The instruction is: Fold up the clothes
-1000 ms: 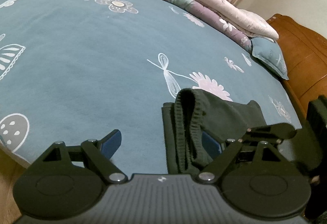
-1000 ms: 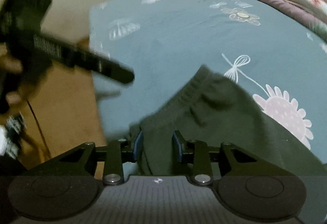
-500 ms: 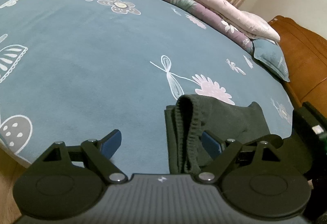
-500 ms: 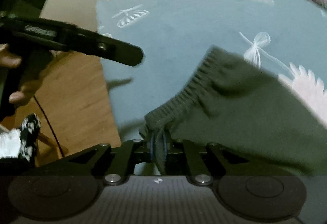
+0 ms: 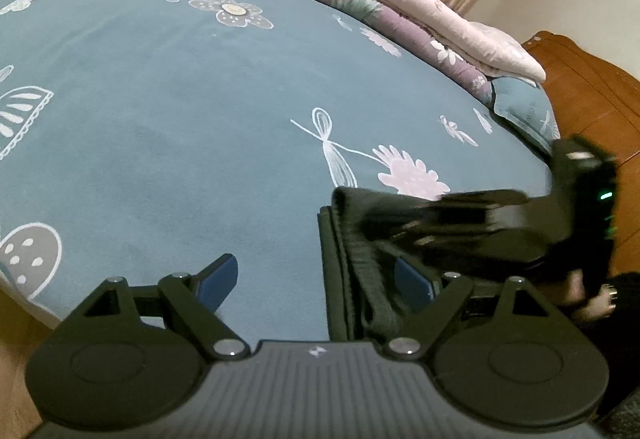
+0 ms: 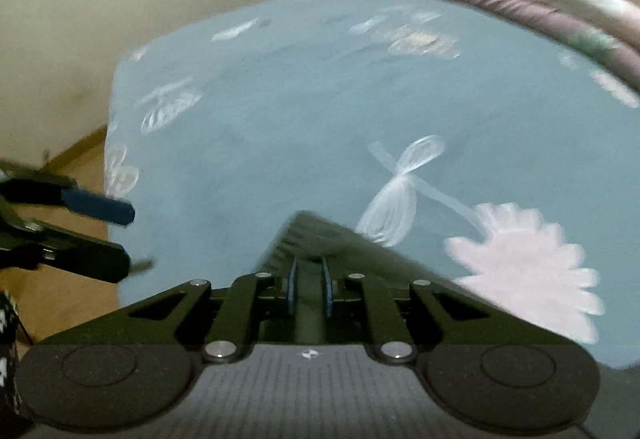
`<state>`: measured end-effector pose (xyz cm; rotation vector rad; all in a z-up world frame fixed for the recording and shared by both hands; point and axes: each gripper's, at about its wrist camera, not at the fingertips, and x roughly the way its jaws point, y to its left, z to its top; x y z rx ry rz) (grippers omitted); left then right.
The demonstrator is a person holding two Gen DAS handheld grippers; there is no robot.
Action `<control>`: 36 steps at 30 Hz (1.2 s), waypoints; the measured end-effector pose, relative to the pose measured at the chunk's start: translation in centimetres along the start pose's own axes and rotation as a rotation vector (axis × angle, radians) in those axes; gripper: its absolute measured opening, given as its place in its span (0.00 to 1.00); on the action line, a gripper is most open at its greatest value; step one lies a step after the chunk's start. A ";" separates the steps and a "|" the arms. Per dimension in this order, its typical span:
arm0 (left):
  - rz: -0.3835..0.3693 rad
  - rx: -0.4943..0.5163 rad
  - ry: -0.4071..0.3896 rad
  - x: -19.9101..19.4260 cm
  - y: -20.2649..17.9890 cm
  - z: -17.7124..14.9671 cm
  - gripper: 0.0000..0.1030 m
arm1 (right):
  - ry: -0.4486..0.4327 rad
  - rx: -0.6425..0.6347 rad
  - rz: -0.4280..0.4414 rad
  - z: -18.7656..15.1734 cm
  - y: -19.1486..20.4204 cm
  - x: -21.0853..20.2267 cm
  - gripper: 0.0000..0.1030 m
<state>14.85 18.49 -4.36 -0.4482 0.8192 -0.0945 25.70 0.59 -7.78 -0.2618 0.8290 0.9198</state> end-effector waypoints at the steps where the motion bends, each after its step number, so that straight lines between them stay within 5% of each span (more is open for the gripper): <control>1: 0.000 -0.001 0.002 -0.1 0.1 0.0 0.83 | 0.004 -0.010 0.011 0.1 0.6 0.7 0.19; 4: -0.007 0.004 0.007 0.0 0.1 0.1 0.83 | 0.011 -0.054 0.022 0.5 1.4 0.4 0.23; 7: -0.029 0.027 0.008 0.5 -0.5 0.6 0.83 | 0.006 0.005 -0.055 -1.6 -0.2 -3.3 0.23; 18: -0.256 0.229 0.092 7.4 -8.5 2.1 0.83 | 0.028 0.247 -0.292 -11.4 -5.8 -14.4 0.23; 24: -0.172 0.194 0.152 10.6 -8.5 0.9 0.83 | 0.039 0.371 -0.293 -17.5 -7.0 -16.0 0.22; 32: -0.166 0.234 0.124 9.3 -11.8 2.1 0.83 | -0.015 0.342 -0.312 -17.3 -7.0 -19.3 0.25; 36: -0.165 0.291 0.148 10.3 -14.4 1.8 0.83 | -0.032 0.333 -0.368 -18.4 -7.6 -20.6 0.45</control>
